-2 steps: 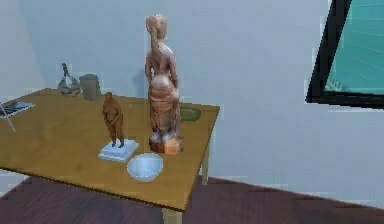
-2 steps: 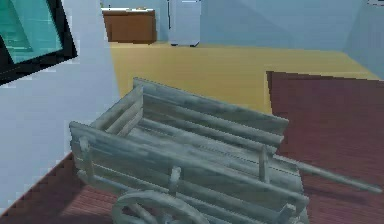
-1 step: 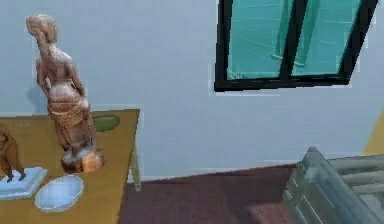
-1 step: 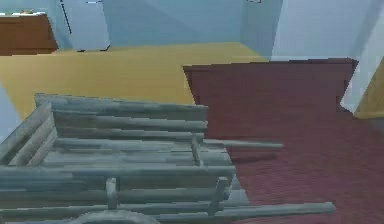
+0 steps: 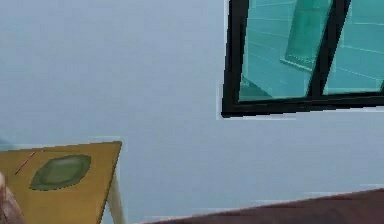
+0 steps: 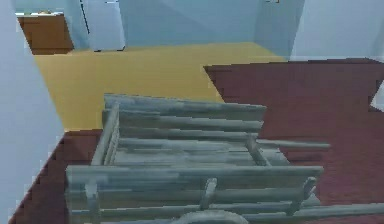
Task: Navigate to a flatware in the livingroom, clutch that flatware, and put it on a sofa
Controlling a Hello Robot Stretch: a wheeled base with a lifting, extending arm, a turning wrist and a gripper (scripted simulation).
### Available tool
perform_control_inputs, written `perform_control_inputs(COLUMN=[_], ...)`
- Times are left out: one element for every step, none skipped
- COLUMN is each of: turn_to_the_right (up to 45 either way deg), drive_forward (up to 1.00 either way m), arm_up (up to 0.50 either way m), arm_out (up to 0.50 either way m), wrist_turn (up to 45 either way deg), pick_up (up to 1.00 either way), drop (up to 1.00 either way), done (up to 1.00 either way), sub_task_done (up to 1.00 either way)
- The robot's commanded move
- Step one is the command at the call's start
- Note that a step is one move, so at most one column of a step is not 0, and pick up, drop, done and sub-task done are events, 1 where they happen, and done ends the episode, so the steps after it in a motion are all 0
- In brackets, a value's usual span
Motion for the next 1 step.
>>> perform_control_inputs(turn_to_the_right=[-6.0], drive_forward=[0.00], arm_up=[0.00], arm_out=[0.00], wrist_turn=[0.0], pick_up=[0.00], drop=[0.00], done=[0.00], sub_task_done=[0.00])
